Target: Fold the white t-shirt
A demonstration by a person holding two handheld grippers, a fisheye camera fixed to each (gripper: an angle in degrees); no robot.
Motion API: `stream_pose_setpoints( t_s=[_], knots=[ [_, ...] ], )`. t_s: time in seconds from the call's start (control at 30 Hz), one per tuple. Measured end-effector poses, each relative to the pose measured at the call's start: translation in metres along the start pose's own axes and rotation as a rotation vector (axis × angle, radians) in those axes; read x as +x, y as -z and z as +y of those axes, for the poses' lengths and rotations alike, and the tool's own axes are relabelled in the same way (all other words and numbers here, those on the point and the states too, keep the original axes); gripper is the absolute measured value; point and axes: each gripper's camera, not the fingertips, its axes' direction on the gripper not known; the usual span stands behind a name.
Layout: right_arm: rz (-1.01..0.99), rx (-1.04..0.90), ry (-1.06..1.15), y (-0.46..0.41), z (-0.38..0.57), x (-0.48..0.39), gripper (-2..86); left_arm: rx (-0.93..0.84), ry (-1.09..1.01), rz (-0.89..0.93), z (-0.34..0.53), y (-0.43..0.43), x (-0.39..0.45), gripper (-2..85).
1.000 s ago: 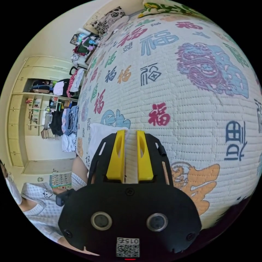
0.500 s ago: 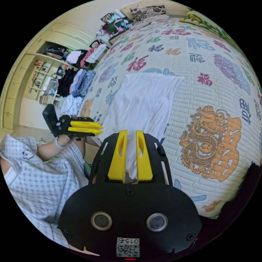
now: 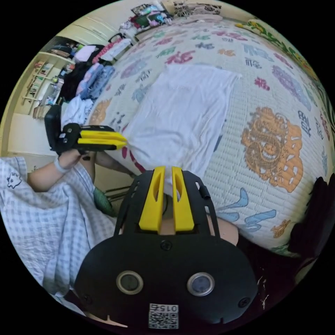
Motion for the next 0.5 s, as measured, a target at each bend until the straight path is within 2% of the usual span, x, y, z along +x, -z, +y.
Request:
stream_pose_setpoints(
  t_s=[0.03,0.1,0.17,0.3,0.37,0.5],
  knots=[
    [0.016,-0.03,-0.026,-0.008,0.003,0.005,3.2,-0.039,0.003,-0.009,0.002,-0.008,-0.002,1.2],
    [-0.02,-0.009,-0.033,-0.005,0.007,0.01,3.0,-0.004,0.009,0.009,0.006,-0.003,-0.006,1.1],
    [-0.093,0.063,-0.068,0.012,0.011,0.022,3.2,-0.001,0.024,0.066,0.009,0.01,-0.017,1.4],
    [-0.165,0.237,-0.127,0.044,0.004,0.056,5.9,0.206,0.116,0.036,0.001,0.054,-0.059,2.9],
    [-0.145,0.327,-0.206,0.052,-0.016,0.085,8.3,0.273,0.196,0.085,-0.028,0.065,-0.106,5.5],
    [-0.204,0.361,-0.284,0.046,-0.056,0.119,10.0,0.241,0.302,0.166,-0.079,0.046,-0.168,8.0]
  ],
)
